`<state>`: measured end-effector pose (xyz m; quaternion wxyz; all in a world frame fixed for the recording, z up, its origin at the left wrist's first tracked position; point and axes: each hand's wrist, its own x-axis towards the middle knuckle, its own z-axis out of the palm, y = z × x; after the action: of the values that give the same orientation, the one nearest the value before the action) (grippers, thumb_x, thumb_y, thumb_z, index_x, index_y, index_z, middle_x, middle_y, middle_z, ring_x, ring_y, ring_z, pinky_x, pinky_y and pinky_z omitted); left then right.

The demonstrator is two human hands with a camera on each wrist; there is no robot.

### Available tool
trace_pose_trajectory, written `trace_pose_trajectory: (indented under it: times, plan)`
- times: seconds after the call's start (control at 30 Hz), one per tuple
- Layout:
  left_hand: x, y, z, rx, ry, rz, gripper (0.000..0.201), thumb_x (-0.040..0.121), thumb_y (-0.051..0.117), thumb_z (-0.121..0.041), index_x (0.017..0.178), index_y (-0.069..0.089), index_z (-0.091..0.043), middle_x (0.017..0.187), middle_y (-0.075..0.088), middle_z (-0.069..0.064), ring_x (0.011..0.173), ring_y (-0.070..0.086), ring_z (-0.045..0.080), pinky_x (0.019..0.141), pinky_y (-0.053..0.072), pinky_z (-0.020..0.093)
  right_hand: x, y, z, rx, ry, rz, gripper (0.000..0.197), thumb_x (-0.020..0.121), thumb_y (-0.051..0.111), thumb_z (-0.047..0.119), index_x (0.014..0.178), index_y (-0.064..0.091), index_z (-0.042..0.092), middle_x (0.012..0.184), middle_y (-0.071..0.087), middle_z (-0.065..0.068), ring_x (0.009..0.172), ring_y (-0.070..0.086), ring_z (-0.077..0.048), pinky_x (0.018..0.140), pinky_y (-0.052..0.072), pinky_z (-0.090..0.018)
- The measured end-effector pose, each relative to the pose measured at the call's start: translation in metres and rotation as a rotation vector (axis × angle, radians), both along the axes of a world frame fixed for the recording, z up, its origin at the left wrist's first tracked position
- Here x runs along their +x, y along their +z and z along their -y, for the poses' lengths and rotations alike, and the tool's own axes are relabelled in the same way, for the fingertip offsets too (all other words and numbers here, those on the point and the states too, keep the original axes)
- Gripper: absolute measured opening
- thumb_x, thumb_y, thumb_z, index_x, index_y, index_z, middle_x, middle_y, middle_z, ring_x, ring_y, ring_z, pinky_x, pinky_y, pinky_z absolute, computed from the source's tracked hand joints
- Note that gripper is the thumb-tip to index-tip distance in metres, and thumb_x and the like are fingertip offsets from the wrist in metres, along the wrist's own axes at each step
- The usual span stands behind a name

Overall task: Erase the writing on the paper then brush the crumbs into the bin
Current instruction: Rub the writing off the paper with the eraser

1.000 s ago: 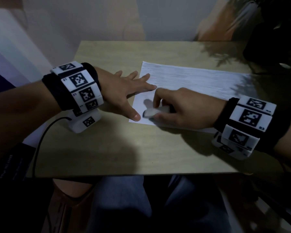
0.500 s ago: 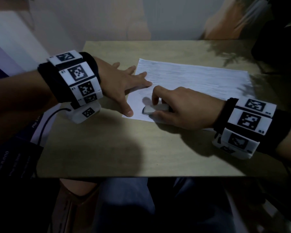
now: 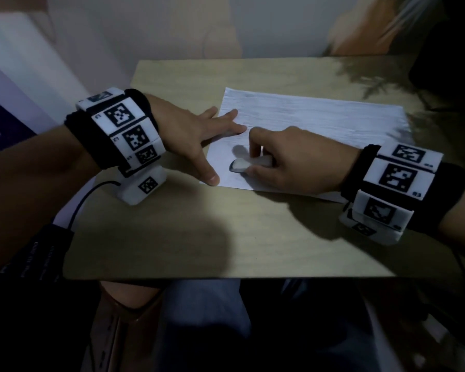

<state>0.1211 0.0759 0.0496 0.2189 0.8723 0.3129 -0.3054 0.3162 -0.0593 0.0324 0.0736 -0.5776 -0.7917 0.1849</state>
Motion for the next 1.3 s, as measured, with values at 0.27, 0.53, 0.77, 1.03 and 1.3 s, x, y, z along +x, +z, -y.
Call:
trace_pose_trajectory:
  times: [0.27,0.53,0.77,1.03,1.3]
  plan:
    - [0.0006,-0.0018,0.0021,0.024,-0.002,0.0,0.124,0.067,0.076,-0.077,0.154,-0.011,-0.058,0.161,-0.031,-0.024,0.15,-0.029,0.008,0.125,-0.009,0.051,0.0014,-0.0005,-0.0021,0.027,-0.009,-0.004,0.026,0.096,0.056,0.049,0.099,0.038,0.03,0.079,0.056,0.009,0.072,0.054,-0.018,0.067,0.04,-0.033]
    - [-0.0006,-0.0026,0.0013,0.017,-0.009,0.01,0.128,0.062,0.074,-0.081,0.155,-0.01,-0.056,0.162,-0.03,-0.024,0.149,-0.032,0.007,0.125,-0.01,0.054,0.0028,-0.0004,-0.003,0.007,-0.004,-0.041,0.025,0.093,0.061,0.05,0.093,0.046,0.03,0.083,0.063,0.007,0.078,0.06,-0.018,0.072,0.049,-0.034]
    - [-0.0012,-0.0049,0.0002,0.013,-0.01,0.021,0.125,0.07,0.077,-0.074,0.156,-0.011,-0.053,0.162,-0.03,-0.024,0.148,-0.033,0.007,0.124,-0.013,0.053,0.003,-0.0001,-0.0039,0.047,-0.061,-0.042,0.028,0.092,0.058,0.056,0.093,0.049,0.029,0.076,0.058,0.011,0.075,0.059,-0.016,0.068,0.046,-0.033]
    - [-0.0008,-0.0039,0.0026,0.026,0.0,0.028,0.124,0.07,0.078,-0.072,0.156,-0.01,-0.054,0.163,-0.028,-0.022,0.149,-0.031,0.009,0.125,-0.011,0.054,0.0002,0.003,-0.0039,0.077,-0.126,-0.087,0.027,0.087,0.065,0.054,0.087,0.055,0.028,0.072,0.059,0.012,0.069,0.055,-0.007,0.066,0.045,-0.032]
    - [0.0,-0.0063,0.0009,0.026,0.001,0.034,0.129,0.062,0.076,-0.078,0.156,-0.009,-0.054,0.164,-0.029,-0.02,0.15,-0.031,0.011,0.124,-0.009,0.057,-0.0054,0.0042,-0.0072,0.062,-0.138,-0.065,0.03,0.088,0.063,0.053,0.089,0.063,0.023,0.073,0.063,0.01,0.073,0.059,-0.013,0.067,0.049,-0.033]
